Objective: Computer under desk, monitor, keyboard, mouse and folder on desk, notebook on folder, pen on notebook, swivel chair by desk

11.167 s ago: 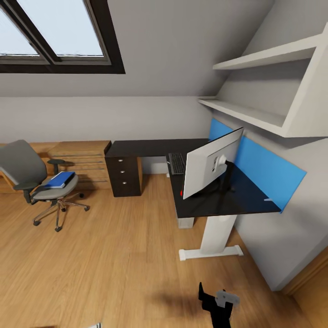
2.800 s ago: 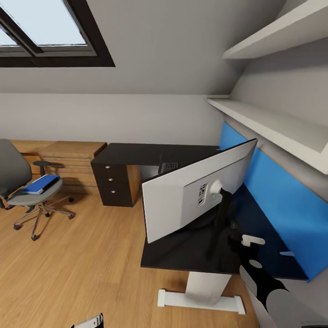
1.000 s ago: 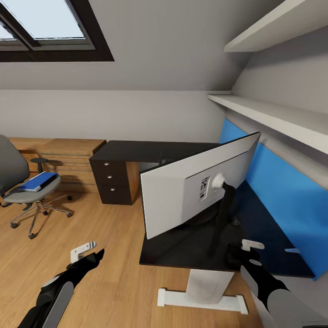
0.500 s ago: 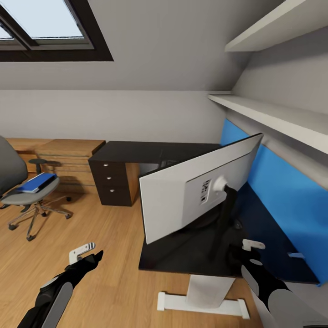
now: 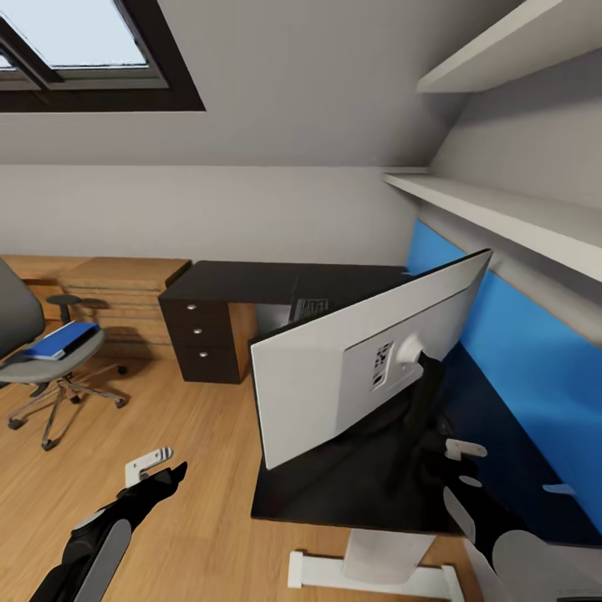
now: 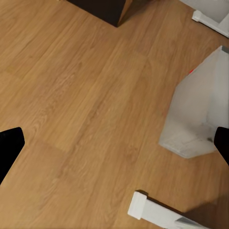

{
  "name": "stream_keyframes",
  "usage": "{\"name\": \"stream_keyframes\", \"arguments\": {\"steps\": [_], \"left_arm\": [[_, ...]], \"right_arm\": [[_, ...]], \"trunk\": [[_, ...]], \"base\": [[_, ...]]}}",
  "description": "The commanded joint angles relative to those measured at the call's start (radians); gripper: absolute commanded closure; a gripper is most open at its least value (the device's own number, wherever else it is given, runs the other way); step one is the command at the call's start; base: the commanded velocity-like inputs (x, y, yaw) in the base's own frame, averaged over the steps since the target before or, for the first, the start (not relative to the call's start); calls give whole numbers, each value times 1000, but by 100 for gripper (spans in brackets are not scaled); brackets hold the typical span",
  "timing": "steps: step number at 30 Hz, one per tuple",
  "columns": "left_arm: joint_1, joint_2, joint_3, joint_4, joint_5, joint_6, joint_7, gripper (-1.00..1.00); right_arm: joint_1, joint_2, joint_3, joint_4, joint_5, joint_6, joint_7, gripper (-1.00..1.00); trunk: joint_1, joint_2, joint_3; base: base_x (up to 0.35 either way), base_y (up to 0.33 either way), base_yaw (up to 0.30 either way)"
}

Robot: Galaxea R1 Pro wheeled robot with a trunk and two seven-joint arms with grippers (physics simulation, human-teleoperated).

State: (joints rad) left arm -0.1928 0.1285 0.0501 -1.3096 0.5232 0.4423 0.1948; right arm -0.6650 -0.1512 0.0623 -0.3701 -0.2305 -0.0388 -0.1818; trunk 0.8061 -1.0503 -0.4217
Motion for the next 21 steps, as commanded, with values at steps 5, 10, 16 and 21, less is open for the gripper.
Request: {"name": "stream_keyframes", "arguments": {"steps": [5,10,16,21], "left_arm": [[-1,1,0,1,11,4,8,-100],[-1,0,-1,7,11,4,8,-100],[-1,0,-1,14,11,4,8,-100],[-1,0,-1,15,11,4,8,-100]], "right_arm": [[-1,-6,7,0,-10,-4,-4,-100],[-1,-7,7,0,-10,-4,-4,-100],[-1,-7,7,0,-10,-4,-4,-100],[-1,-7,7,0,-10,-4,-4,-100]], "trunk": [[0,-1,-1],[0,-1,-1],[0,-1,-1],[0,-1,-1]], "base": [[61,0,0],[54,0,0],[15,0,0],[3,0,0]]}}
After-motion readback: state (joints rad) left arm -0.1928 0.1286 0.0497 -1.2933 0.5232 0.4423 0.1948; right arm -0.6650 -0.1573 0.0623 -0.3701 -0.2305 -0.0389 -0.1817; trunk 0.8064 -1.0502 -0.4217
